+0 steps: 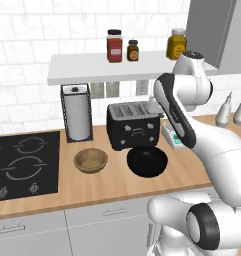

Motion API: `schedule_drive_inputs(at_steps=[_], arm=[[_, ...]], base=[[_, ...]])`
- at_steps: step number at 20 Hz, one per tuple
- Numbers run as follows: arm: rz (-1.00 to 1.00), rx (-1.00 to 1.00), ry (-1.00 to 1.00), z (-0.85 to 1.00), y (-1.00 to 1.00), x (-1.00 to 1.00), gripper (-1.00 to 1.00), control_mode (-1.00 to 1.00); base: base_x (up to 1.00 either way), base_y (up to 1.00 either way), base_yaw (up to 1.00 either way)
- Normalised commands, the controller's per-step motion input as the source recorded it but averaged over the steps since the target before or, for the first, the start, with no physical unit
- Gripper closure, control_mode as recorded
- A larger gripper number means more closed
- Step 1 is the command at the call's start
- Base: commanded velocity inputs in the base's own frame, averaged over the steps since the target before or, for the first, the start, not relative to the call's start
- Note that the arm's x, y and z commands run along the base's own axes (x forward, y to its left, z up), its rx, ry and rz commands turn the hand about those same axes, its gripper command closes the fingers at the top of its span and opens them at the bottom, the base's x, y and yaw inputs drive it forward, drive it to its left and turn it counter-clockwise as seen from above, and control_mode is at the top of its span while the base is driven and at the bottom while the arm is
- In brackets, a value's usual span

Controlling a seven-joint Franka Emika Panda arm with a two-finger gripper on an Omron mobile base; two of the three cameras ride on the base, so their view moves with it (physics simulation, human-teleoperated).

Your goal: Pick up the bowls on the counter and stack them on top of one another in the open cabinet. Place the smaller bowl on top of the larger bowl.

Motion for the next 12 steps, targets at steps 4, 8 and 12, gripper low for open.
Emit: schedule_drive_inputs(at_steps=[4,8,12], arm=[[0.00,-0.05,0.06,-0.02,0.24,-0.21,-1.00,-1.00],[0.05,-0.12,0.06,-0.38,0.54,-0.92,-1.00,-1.00],[0.07,0.00,0.21,-0.57,0.91,-0.77,-1.00,-1.00]], base=[[0.00,0.00,0.00],[0.00,0.00,0.00],[0.00,0.00,0.00]])
